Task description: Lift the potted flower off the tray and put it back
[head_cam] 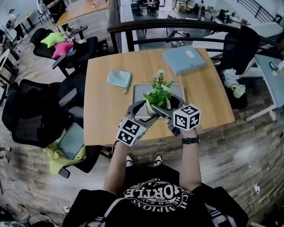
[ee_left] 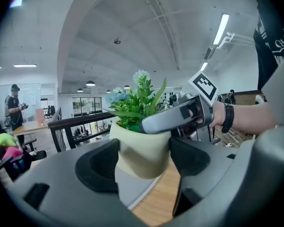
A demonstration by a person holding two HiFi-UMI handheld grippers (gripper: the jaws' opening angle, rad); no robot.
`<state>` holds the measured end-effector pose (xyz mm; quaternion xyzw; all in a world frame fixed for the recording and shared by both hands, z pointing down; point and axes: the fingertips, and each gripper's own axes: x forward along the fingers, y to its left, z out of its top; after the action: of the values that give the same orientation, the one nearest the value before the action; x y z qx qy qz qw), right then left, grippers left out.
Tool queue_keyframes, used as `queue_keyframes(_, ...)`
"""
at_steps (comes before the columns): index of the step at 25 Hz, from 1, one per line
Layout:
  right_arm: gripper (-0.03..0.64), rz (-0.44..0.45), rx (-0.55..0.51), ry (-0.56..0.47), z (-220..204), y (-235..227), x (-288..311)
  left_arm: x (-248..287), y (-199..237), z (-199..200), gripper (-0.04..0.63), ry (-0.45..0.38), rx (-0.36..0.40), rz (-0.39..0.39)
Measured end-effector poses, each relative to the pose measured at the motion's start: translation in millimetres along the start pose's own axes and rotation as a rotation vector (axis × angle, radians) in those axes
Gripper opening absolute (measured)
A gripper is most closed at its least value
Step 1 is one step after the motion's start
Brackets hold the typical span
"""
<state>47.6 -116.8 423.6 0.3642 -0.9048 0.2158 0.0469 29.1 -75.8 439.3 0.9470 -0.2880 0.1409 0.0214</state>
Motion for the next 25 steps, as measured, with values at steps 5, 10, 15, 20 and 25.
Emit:
queue_keyframes(5,0.425,-0.03,0.036,0.004,10,22,8,-26,10,10,0.36,-0.024,0.014,-0.05)
queue_keyframes(10,0.425,-0.08,0.01,0.007,16,39,14,-43,17,14,0.36,-0.04,0.017,-0.102)
queue_keyframes(15,0.425,-0.121,0.043,-0.022,15,50,15,-56,19,14,0.36,-0.057,0.039,-0.162)
queue_keyframes(20,0.423,-0.183,0.045,-0.028,11,60,16,-67,21,10,0.36,-0.072,0.035,-0.221)
queue_keyframes(25,0.425,-0.235,0.065,-0.057,5,74,20,-82,23,4,0.36,-0.078,0.043,-0.283)
